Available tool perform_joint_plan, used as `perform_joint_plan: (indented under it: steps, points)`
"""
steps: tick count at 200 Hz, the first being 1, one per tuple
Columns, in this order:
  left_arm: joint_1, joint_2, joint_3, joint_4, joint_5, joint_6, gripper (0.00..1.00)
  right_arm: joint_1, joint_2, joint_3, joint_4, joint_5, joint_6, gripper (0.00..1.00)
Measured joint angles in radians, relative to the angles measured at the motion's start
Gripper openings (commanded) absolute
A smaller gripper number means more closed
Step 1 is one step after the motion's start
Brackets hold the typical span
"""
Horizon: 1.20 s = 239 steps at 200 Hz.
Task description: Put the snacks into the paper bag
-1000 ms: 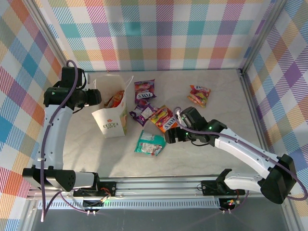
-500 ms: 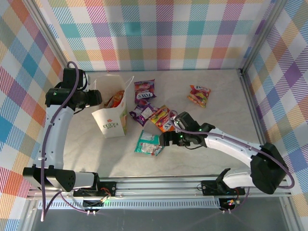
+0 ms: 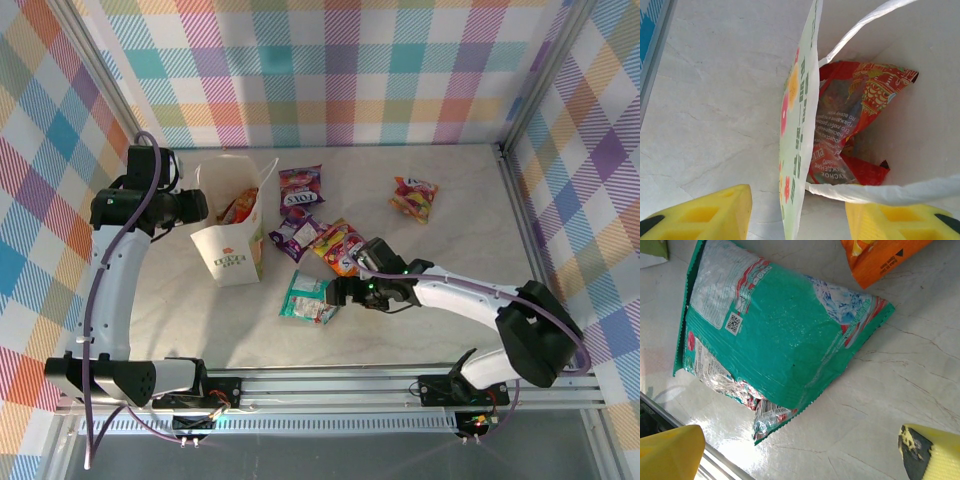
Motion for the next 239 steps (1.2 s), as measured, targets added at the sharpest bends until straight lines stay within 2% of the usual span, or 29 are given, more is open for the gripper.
perform_joint_plan:
  steps: [77,173,239]
  points:
    - [0.0,-0.005,-0.001,-0.003,-0.018,0.01,0.53,0.046,0.123,0.005,0.08,-0.026,0.043,0.99]
    - [0.006,-0.005,-0.001,-0.003,-0.036,0.027,0.53,0.085,0.202,0.063,0.163,-0.036,0.102,1.0]
    - [0.009,-0.01,-0.012,-0.003,-0.036,0.027,0.54,0.092,0.238,0.109,0.118,-0.006,0.15,0.97]
